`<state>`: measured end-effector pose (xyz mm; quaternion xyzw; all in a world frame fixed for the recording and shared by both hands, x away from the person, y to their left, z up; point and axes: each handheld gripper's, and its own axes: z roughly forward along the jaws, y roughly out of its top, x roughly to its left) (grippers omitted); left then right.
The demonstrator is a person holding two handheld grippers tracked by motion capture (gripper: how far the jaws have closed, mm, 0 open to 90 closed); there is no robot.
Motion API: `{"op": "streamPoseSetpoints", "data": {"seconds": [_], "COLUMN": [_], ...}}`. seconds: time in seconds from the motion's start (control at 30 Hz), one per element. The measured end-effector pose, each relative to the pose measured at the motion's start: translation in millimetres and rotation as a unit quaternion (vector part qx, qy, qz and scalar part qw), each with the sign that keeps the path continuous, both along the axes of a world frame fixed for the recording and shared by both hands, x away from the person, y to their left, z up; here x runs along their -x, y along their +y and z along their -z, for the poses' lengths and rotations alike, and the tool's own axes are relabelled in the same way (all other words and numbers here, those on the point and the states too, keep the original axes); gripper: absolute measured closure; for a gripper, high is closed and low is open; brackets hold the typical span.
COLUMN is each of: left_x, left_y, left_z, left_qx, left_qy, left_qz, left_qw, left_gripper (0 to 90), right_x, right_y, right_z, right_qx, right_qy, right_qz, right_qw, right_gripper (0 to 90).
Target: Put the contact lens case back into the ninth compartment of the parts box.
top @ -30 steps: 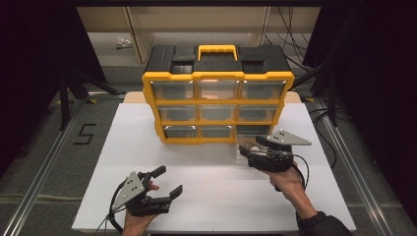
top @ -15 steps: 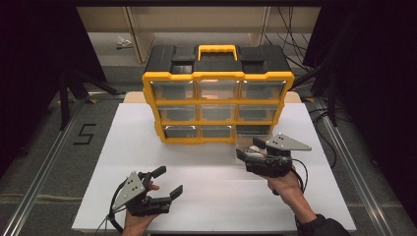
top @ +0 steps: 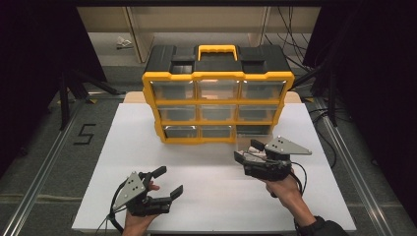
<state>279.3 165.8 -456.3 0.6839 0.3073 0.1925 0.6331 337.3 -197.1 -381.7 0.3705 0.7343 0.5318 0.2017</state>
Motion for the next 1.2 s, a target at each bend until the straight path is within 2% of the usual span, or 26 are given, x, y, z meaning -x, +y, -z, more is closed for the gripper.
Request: {"op": "streamPoseSetpoints", "data": {"seconds": [0.5,1.2], "left_x": [0.4,0.5], "left_y": [0.3,0.2], "left_z": [-0.1,-0.2], "left_qx": [-0.001,-0.001], "left_qy": [-0.002,-0.001], "left_qz": [0.001,0.003], "left_qw": [1.0000,1.0000], "left_gripper": [16.4,16.3], "right_x": [9.2,27.5], "right_y": [3.6,-5.2], "right_z": [1.8,12.4], "right_qx": [-0.006,-0.027], "right_qy": [-0.011,-0.033], "right_qz": [-0.013,-0.022], "right_qw": [0.9998,0.9988], "right_gripper": [27.8,21.5]}}
